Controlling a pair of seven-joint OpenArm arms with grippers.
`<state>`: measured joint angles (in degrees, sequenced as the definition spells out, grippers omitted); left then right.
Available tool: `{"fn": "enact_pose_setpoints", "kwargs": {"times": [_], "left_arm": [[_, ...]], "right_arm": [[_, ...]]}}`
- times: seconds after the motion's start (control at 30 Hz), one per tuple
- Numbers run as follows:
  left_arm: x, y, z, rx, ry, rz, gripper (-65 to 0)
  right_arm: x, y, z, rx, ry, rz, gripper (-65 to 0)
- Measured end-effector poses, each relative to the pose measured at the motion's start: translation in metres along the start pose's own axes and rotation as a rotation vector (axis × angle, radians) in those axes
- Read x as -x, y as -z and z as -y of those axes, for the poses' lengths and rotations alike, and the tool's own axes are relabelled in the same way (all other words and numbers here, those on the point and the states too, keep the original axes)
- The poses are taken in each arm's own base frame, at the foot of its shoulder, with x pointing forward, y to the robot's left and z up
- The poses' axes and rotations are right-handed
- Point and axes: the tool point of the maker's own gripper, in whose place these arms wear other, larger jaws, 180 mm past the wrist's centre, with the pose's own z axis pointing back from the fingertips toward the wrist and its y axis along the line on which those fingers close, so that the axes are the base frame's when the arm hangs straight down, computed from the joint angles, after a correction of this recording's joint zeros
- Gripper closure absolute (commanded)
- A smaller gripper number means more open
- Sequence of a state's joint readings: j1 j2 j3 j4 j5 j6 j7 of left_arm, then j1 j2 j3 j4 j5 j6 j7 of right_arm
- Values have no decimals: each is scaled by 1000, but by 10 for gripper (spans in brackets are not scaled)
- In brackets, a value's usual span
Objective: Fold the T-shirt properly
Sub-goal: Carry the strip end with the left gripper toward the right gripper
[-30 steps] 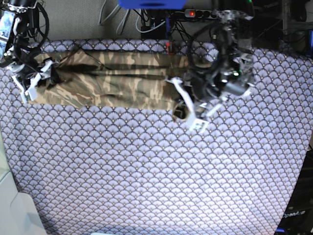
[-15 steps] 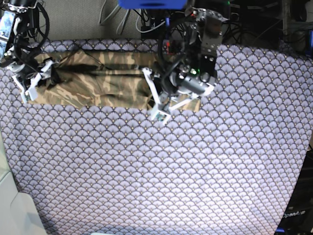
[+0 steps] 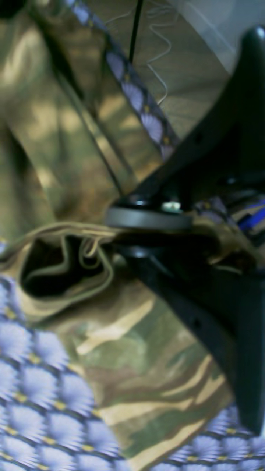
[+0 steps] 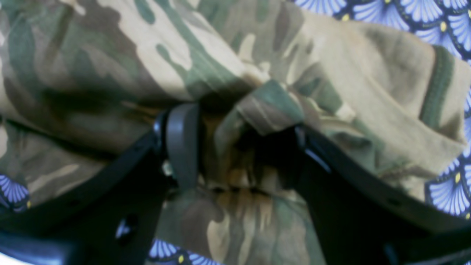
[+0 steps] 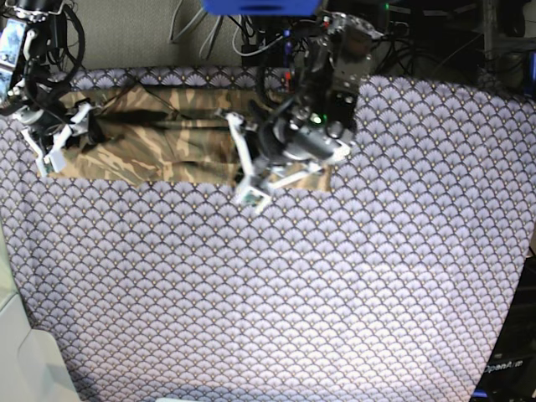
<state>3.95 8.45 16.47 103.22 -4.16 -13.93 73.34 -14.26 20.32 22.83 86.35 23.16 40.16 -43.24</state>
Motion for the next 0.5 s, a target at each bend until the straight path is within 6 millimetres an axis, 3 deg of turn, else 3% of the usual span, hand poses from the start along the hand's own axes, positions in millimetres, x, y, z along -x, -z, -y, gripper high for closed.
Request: {"fn": "enact_pose_setpoints", "kwargs": {"times": [0.33, 0.5], "left_arm": [[1, 0, 1, 2, 3, 0, 0], [-13, -1, 17, 95, -30, 76, 0]], "right_arm": [[-1, 0, 0, 1, 1, 4, -325], [-1, 0, 0, 1, 0, 3, -325]]}}
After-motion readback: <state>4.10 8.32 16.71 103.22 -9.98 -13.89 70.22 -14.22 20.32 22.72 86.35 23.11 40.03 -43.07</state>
